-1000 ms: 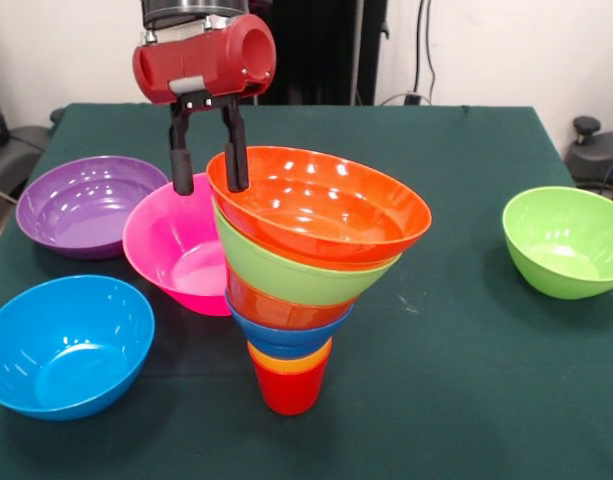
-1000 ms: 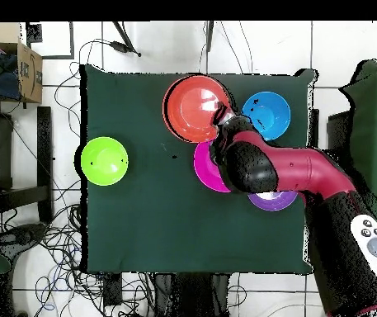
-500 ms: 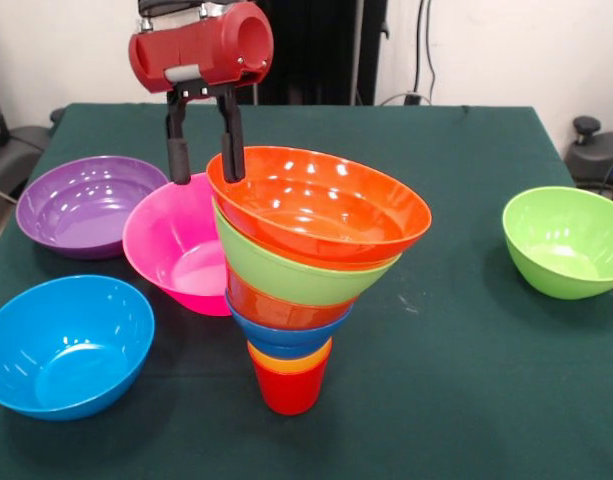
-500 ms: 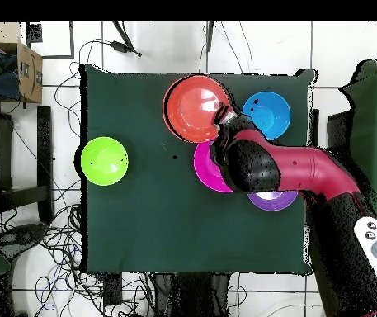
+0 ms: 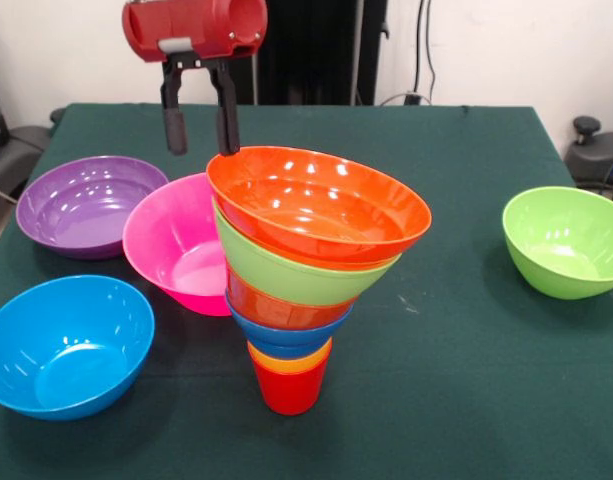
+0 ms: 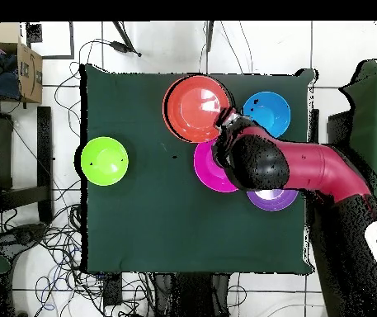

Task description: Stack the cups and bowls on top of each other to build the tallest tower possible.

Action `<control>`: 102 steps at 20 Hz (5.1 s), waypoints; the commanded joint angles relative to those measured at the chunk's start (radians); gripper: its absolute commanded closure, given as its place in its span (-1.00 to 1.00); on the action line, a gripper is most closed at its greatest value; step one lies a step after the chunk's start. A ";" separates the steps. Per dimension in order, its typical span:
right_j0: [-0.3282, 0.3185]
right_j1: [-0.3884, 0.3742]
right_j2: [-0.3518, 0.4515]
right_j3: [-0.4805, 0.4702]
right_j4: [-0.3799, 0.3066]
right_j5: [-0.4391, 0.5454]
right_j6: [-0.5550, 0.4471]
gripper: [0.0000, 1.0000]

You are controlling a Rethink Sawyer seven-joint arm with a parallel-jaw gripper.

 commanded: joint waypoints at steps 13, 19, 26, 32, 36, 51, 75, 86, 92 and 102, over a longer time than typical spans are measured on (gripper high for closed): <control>-0.113 -0.019 0.104 0.022 -0.010 0.179 -0.217 -1.00; -0.156 -0.001 0.126 0.055 -0.056 0.140 -0.227 -1.00; -0.168 0.043 0.124 0.075 -0.125 0.068 -0.202 -1.00; -0.162 0.074 0.107 0.085 -0.181 0.030 -0.171 -1.00; -0.160 0.088 0.107 0.077 -0.212 0.015 -0.163 -1.00; -0.154 0.172 0.068 0.071 -0.333 -0.121 -0.092 -1.00; -0.123 0.233 -0.030 0.072 -0.439 -0.201 -0.037 -1.00; -0.122 0.276 -0.053 0.053 -0.466 -0.206 -0.040 -1.00; -0.114 0.308 -0.077 0.039 -0.482 -0.233 -0.035 -1.00; -0.128 0.307 -0.093 0.033 -0.491 -0.220 -0.063 -1.00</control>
